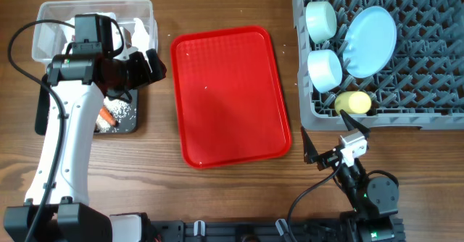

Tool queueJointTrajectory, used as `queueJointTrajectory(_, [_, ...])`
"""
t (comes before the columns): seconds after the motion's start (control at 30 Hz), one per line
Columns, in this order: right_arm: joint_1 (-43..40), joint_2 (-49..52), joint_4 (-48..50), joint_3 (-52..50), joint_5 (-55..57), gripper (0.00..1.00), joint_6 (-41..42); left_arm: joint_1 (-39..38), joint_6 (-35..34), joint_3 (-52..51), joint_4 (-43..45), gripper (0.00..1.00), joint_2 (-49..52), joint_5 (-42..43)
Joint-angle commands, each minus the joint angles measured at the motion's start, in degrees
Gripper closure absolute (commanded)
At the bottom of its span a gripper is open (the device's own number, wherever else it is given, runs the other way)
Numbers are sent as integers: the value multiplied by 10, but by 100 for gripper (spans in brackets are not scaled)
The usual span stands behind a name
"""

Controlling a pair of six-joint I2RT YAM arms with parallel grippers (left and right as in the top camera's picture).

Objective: Sort waste into correct bins and load items into the dishwasher rack

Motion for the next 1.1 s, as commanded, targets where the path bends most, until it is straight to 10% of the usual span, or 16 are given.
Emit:
queueJointTrajectory(0.0, [-1, -7, 2, -1, 10, 0, 8, -2, -3, -2, 4, 0, 1, 1])
queueJointTrajectory(0.37, [-1, -7, 2, -1, 10, 0, 8, -114, 193, -191, 348, 0, -177, 0])
queueJointTrajectory(0.73, [-1, -7, 2, -1, 10, 0, 9, -44, 145, -567, 606, 0, -476, 5])
queueJointTrajectory(1.07, [-1, -7, 2, -1, 10, 0, 8, 0, 145, -718, 637, 0, -662, 18])
